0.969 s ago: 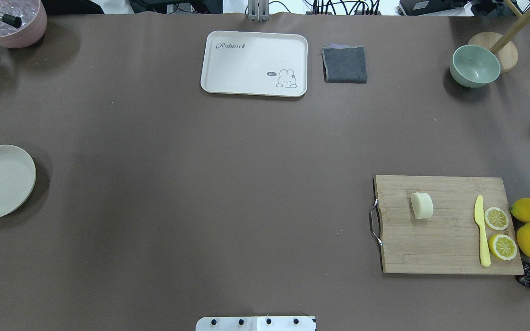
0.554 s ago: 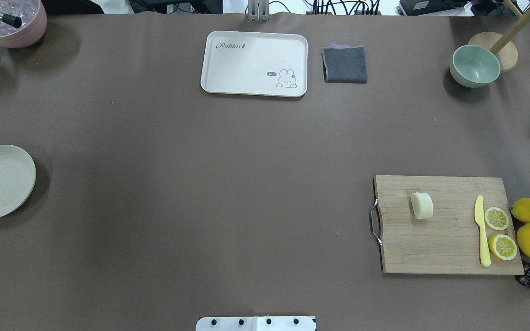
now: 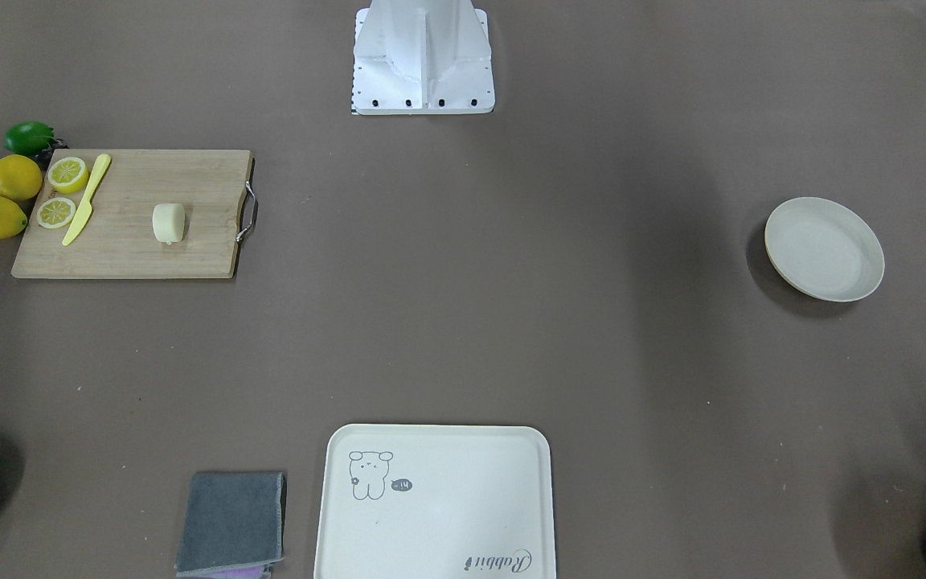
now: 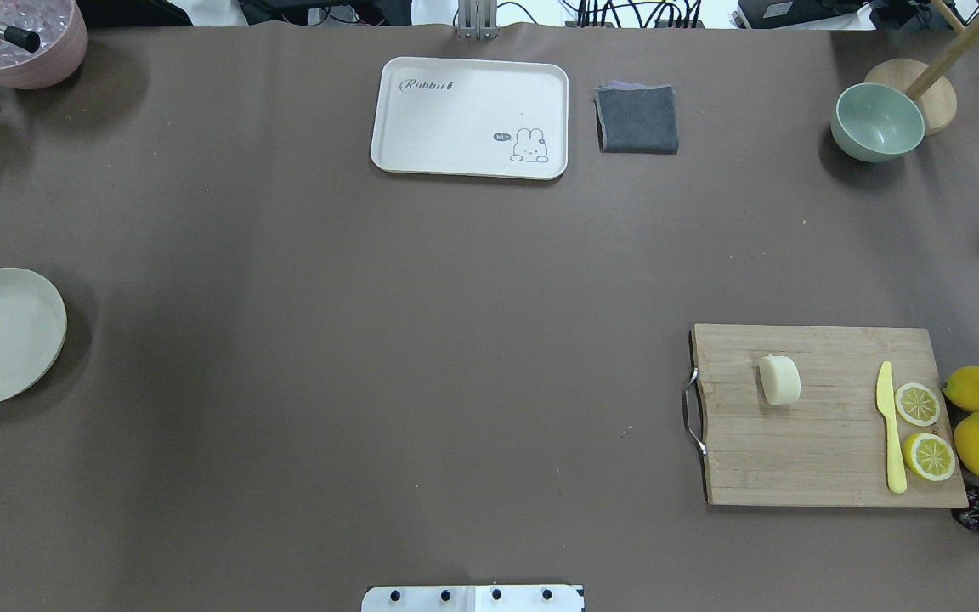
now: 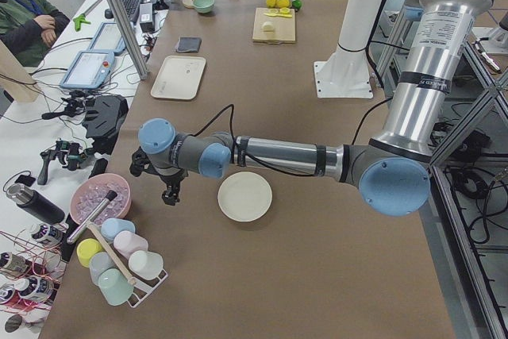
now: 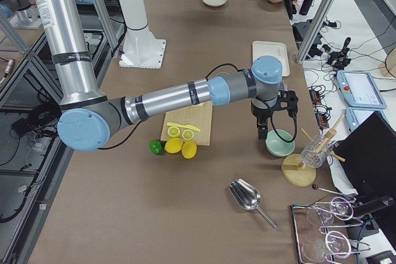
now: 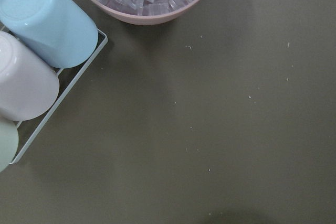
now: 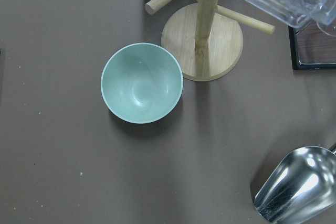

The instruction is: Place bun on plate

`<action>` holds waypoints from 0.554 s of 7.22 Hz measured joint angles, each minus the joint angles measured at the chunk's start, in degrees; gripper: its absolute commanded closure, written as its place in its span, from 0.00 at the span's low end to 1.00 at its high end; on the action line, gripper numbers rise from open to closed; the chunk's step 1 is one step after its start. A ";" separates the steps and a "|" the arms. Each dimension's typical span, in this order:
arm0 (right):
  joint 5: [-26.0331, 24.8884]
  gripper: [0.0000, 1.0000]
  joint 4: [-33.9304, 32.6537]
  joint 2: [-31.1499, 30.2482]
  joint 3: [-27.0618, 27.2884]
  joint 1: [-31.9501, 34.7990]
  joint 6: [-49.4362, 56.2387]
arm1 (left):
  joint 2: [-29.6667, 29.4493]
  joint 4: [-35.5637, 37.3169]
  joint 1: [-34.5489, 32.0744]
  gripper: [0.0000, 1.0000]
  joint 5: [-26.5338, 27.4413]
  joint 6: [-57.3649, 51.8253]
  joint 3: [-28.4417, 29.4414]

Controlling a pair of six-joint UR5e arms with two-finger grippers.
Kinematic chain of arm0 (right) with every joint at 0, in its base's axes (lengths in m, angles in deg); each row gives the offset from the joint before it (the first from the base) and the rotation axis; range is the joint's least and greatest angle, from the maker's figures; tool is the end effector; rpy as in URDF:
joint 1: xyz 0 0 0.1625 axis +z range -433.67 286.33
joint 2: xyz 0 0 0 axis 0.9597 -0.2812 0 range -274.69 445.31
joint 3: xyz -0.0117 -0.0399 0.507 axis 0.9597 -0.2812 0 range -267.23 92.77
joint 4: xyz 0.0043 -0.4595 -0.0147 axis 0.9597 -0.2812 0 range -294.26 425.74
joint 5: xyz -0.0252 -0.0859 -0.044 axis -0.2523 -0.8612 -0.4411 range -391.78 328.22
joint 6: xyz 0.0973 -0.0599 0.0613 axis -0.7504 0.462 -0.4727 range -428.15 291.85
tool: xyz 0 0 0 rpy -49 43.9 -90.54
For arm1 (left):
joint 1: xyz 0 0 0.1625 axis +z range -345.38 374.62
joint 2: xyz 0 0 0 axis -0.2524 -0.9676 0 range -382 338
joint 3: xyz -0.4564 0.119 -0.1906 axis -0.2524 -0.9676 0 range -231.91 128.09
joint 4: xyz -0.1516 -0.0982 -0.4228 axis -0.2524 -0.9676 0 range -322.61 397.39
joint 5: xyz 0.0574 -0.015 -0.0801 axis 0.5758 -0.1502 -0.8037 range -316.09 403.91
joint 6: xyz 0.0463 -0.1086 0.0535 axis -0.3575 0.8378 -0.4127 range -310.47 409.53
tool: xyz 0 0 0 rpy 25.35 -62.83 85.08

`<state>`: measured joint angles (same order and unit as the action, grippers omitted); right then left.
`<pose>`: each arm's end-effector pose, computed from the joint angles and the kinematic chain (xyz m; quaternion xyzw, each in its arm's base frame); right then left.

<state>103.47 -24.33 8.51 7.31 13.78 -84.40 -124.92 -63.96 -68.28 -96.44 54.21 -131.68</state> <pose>0.0119 -0.6592 0.5804 0.0778 -0.3982 0.0502 0.9126 0.0495 -0.6690 0.6938 0.0668 0.4313 0.0710 0.8969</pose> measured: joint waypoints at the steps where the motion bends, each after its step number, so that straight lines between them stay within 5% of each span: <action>1: -0.15 0.00 0.04 0.17 0.05 0.00 0.00 | 1.44 -1.41 1.11 0.13 -0.02 -0.40 0.14; 4: -0.47 0.00 0.17 0.39 0.54 -0.02 0.00 | 5.65 -10.22 5.81 0.16 0.20 -0.63 2.51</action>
<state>103.00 -24.16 8.91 7.86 13.76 -84.41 -119.27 -74.19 -62.46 -96.25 53.58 -129.17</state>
